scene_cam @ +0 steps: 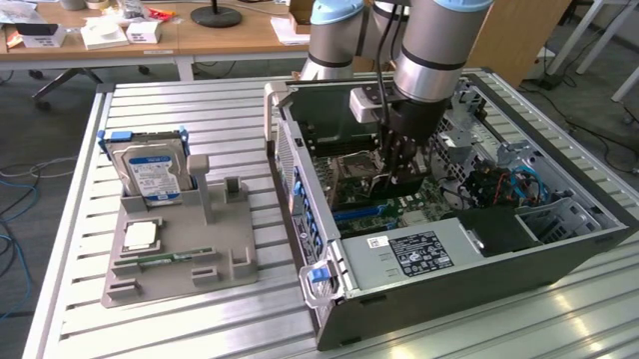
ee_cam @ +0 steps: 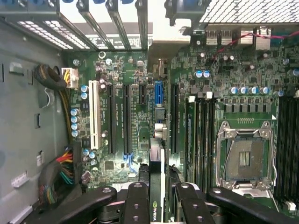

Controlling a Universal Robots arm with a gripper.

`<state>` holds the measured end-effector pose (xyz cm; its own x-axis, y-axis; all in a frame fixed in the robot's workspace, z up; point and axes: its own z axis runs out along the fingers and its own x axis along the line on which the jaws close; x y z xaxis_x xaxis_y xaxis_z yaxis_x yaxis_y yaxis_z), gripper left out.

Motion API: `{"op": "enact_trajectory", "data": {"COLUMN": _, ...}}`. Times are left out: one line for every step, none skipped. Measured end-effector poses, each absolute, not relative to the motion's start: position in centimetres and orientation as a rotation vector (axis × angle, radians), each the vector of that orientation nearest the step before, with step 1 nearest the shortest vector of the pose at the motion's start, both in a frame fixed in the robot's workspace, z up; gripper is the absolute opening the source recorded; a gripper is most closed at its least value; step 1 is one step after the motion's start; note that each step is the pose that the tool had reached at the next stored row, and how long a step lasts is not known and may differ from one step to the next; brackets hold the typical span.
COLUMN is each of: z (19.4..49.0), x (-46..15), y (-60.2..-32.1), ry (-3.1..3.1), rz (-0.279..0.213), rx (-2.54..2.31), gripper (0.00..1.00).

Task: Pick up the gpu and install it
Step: 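Insert the gpu into the slot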

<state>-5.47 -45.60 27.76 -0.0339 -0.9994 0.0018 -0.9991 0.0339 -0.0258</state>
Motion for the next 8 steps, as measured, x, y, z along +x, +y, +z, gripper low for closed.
{"op": "enact_trajectory", "data": {"z": 27.76, "x": -5.59, "y": -45.60, "ry": 2.247, "rz": -0.031, "rx": -2.172, "gripper": 0.26}}
{"op": "enact_trajectory", "data": {"z": 27.75, "x": -5.69, "y": -45.59, "ry": 2.247, "rz": -0.031, "rx": -2.172, "gripper": 0.26}}
{"op": "enact_trajectory", "data": {"z": 27.75, "x": -5.79, "y": -45.60, "ry": 2.247, "rz": -0.031, "rx": -2.172, "gripper": 0.26}}
{"op": "enact_trajectory", "data": {"z": 27.75, "x": -5.90, "y": -45.60, "ry": 2.247, "rz": -0.031, "rx": -2.172, "gripper": 0.26}}
{"op": "enact_trajectory", "data": {"z": 27.74, "x": -6.01, "y": -45.60, "ry": 2.247, "rz": -0.031, "rx": -2.172, "gripper": 0.26}}
{"op": "enact_trajectory", "data": {"z": 27.74, "x": -6.07, "y": -45.60, "ry": 2.247, "rz": -0.031, "rx": -2.172, "gripper": 0.26}}
{"op": "enact_trajectory", "data": {"z": 27.74, "x": -6.07, "y": -45.59, "ry": 2.247, "rz": -0.031, "rx": -2.172, "gripper": 0.26}}
{"op": "enact_trajectory", "data": {"z": 27.74, "x": -6.08, "y": -45.59, "ry": 2.247, "rz": -0.031, "rx": -2.172, "gripper": 0.26}}
